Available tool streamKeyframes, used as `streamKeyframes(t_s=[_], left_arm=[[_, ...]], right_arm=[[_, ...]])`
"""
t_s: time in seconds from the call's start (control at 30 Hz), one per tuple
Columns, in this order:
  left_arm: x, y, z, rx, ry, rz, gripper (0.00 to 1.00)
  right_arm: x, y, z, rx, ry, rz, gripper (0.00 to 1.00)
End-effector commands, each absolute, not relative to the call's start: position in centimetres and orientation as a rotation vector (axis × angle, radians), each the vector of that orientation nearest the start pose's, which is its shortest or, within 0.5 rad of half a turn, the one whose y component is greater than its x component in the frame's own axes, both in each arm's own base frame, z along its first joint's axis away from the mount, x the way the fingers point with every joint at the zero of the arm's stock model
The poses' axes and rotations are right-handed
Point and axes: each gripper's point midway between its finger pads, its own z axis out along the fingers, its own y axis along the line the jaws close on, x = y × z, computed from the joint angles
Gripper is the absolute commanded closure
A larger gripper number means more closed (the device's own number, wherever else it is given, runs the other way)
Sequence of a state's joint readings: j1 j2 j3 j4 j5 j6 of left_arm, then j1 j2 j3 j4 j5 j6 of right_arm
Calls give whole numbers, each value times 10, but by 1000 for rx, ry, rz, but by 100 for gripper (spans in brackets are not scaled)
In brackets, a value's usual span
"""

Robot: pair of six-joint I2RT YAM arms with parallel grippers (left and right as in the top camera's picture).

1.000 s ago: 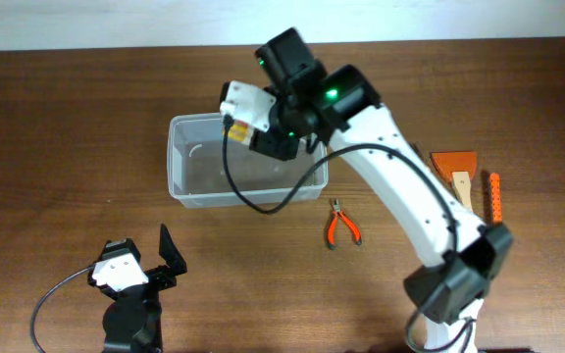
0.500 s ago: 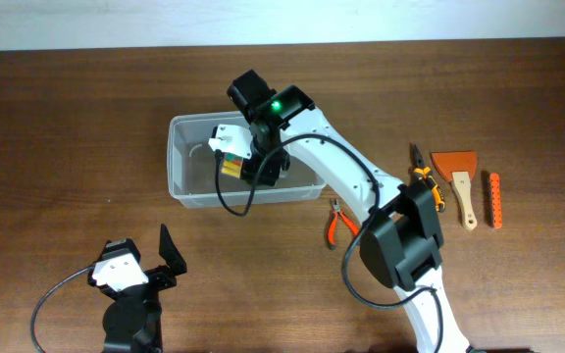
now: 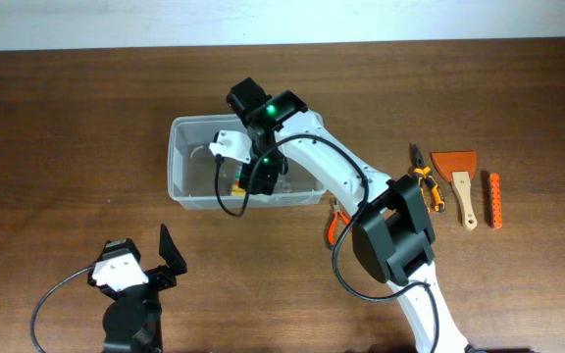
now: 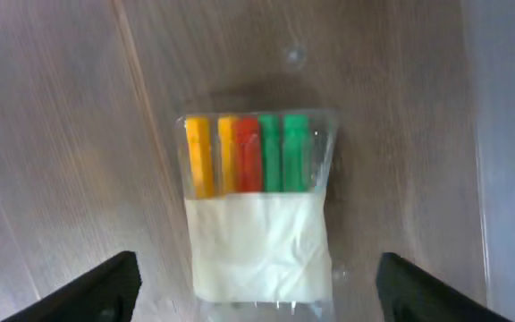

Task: Pack container
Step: 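Carry the marker pack into the clear container and release it, then move the right gripper to the orange-black pliers and grasp them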

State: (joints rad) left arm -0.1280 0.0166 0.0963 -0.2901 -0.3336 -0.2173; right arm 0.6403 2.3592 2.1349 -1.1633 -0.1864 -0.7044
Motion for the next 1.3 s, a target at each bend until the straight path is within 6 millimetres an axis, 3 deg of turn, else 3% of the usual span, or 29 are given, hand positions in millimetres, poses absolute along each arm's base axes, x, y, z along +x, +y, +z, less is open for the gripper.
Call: streamKeyframes(t_s=[0.0,0.03,0.1,0.2,0.23,0.33,0.47,0.5,0.57,0.7,0.8,0.87,1.0,1.17,1.27], left_arm=[[232,27,147,-309,1743,54,1],[232,27,147,-309,1743,54,1],[232,27,147,-309,1743,55,1],[232,27,147,-309,1743,54,1],[232,27,147,-309,1743,54,1],[232,27,147,-309,1743,54,1],[232,27,147,-309,1743,54,1],[232,27,147,-309,1743,55,1],[232,27,147,-309,1743,54,1],[232,27,147,-309,1743,54,1],[232,27,147,-309,1743,54,1],[232,27,147,-309,1743,54,1],[232,27,147,-309,1743,54,1],[232,27,147,-309,1743,54,1],[232,27,147,-309,1743,54,1]], right_arm=[[379,334,69,-1842,2281,325,15],[380,334,74,-1835,2274,323,14],[388,329,104,-1779,2244,307,12],[414,303,154,-1507,2328,200,4],[419,283,178,-1398,2371,159,2],[416,228,219,-1183,2497,103,0],[412,152,258,-876,2617,74,1],[412,116,272,-729,2646,62,1],[403,72,282,-598,2695,36,1],[389,11,284,-342,2778,122,1],[381,-21,274,-199,2830,183,1],[378,-31,266,-145,2854,228,1],[373,-36,233,-107,2935,264,0],[363,-26,172,-146,3041,282,0],[353,-25,137,-178,3087,193,0]])
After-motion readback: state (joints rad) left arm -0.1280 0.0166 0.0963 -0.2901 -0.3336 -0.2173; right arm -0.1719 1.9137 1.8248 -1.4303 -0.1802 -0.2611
